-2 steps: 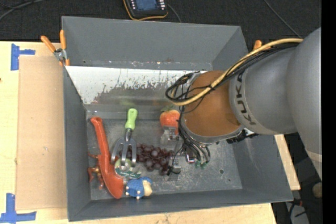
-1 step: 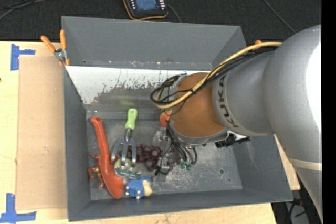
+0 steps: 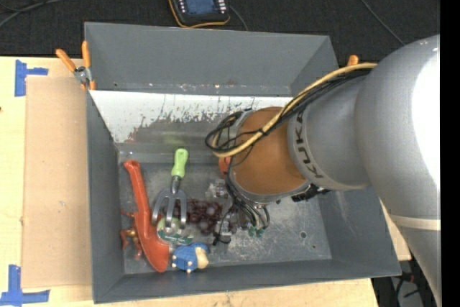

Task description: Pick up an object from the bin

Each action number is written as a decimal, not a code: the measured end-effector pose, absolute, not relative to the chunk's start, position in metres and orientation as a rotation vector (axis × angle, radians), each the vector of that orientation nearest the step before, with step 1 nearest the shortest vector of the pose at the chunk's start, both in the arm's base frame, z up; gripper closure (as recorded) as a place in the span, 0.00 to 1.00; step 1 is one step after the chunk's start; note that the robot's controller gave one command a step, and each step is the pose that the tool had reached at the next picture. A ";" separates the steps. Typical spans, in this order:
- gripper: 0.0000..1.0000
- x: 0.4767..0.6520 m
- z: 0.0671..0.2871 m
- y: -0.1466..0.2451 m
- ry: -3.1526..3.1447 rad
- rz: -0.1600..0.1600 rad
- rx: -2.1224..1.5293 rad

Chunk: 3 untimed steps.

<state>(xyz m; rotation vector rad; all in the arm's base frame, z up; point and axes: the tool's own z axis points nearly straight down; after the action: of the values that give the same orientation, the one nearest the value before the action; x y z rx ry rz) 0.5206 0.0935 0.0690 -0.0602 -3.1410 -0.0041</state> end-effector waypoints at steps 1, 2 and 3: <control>0.00 0.517 0.167 0.095 -3.128 -0.003 -0.152; 0.00 0.525 0.091 0.112 -3.134 -0.003 -0.112; 0.00 0.535 0.100 0.117 -3.141 -0.005 -0.042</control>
Offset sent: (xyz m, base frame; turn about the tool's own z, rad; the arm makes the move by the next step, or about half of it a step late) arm 0.0042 0.0216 0.0073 0.0244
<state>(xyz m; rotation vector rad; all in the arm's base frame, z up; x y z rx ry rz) 0.5348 0.1172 0.0999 -0.0425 -3.1408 -0.0045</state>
